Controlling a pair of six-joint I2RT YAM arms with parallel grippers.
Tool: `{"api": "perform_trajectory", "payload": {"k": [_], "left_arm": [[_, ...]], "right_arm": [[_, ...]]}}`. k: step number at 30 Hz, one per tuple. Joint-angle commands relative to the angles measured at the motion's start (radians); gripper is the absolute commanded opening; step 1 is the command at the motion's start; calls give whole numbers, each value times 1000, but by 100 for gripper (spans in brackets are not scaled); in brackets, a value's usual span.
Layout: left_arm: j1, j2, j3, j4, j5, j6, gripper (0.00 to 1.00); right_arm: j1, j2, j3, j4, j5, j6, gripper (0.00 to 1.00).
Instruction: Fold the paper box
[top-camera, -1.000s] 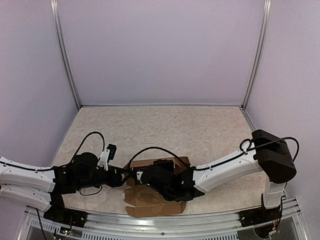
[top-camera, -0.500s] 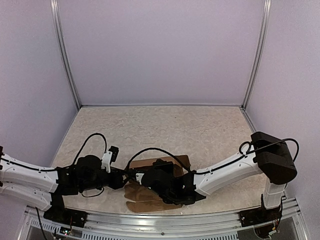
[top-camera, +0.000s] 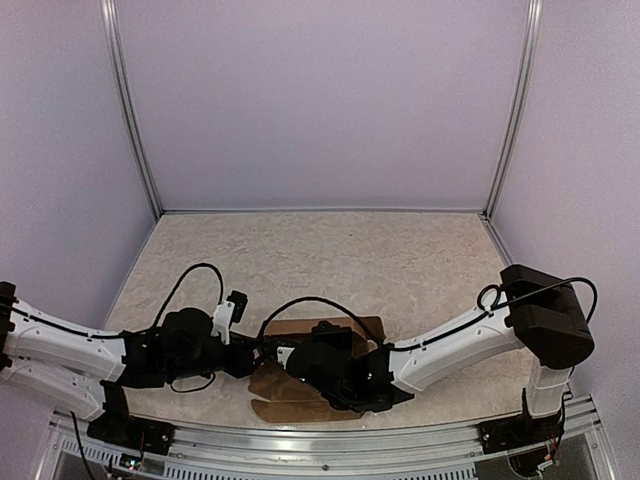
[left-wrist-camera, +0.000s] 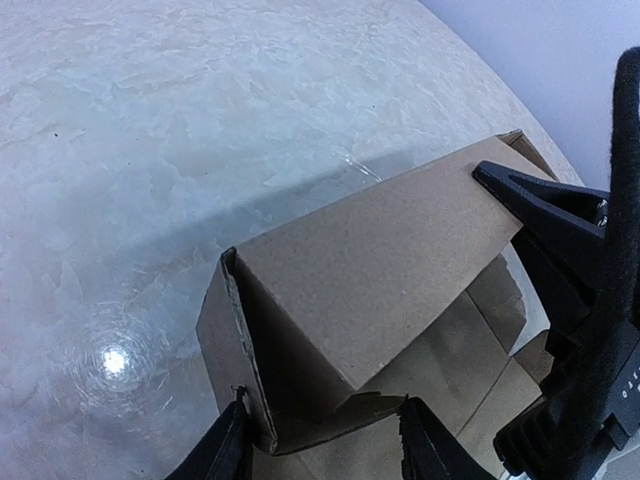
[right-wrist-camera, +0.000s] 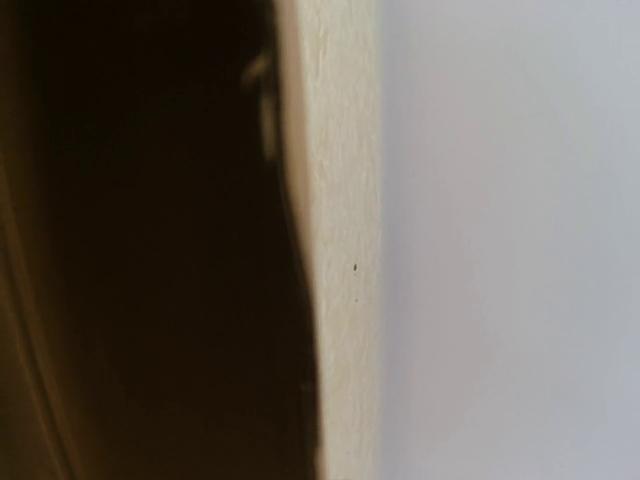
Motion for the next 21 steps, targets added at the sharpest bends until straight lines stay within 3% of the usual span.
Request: {"api": "perform_trajectory", "payload": {"k": [1,12,21], "left_arm": [[-15,37,15,-7,32,27,50],[-18,13,-37,39,31,81,59],[-18,13,-51,41,-15,120,61]], "right_arm": [[18,-43,-24,14,-23,61,0],[13,-58,-45,12,-38,95,0],[10,-67,-44,-3,-47,114,0]]}}
